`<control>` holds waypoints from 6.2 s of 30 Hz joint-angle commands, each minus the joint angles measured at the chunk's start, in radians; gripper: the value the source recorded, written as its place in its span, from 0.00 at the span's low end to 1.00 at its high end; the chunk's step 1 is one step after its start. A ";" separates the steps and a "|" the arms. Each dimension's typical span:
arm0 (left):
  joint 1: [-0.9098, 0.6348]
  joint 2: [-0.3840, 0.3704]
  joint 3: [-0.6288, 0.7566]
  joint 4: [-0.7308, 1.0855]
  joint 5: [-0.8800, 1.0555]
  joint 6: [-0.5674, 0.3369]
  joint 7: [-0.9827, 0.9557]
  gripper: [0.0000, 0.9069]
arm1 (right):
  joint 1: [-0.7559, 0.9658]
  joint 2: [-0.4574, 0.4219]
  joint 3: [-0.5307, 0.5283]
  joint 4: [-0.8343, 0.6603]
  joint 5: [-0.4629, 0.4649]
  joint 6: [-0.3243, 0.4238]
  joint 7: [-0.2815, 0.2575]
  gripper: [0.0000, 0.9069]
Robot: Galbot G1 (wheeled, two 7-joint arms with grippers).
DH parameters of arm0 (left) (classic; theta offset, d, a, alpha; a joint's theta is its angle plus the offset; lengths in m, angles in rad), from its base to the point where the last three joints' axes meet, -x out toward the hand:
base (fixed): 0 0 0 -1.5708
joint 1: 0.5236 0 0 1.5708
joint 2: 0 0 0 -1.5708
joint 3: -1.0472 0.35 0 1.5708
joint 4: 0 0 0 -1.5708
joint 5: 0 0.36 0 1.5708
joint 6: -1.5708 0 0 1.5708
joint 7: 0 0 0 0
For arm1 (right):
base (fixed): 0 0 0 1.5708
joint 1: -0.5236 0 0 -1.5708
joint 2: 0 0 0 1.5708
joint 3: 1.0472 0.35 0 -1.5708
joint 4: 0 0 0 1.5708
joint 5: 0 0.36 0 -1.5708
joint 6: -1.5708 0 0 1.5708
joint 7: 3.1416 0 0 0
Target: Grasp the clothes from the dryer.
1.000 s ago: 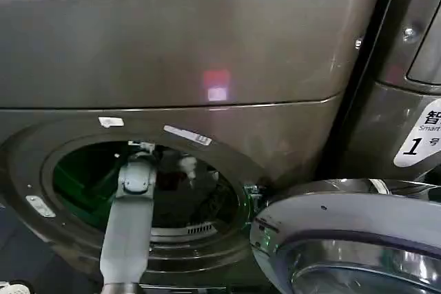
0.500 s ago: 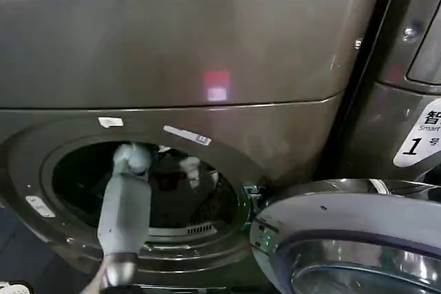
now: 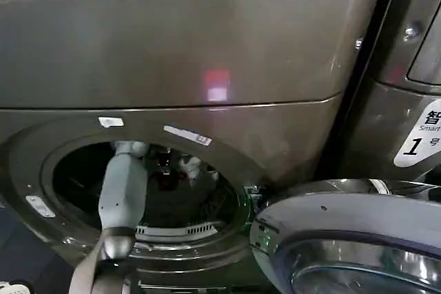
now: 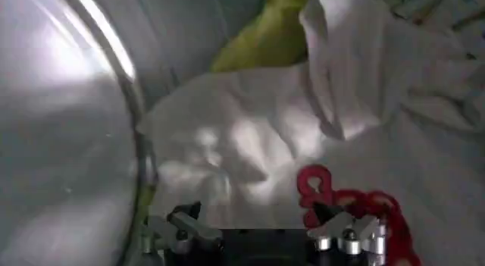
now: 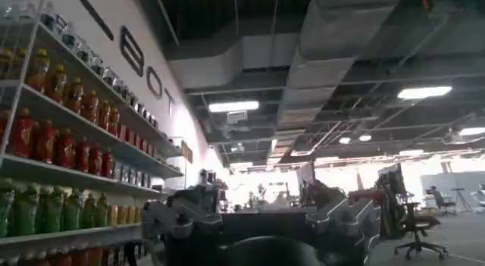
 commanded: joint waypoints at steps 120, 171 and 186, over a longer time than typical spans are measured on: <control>-0.009 0.050 -0.006 0.243 -0.501 0.123 -0.092 0.00 | 0.048 0.022 -0.097 0.009 -0.039 0.009 -0.006 1.00; 0.082 -0.125 0.015 -0.197 -1.288 0.537 -1.217 0.00 | 0.057 0.030 -0.132 0.062 -0.016 0.049 0.005 1.00; 0.063 -0.120 0.019 -0.171 -1.273 0.534 -1.208 0.00 | 0.058 0.034 -0.124 0.074 -0.023 -0.001 0.008 1.00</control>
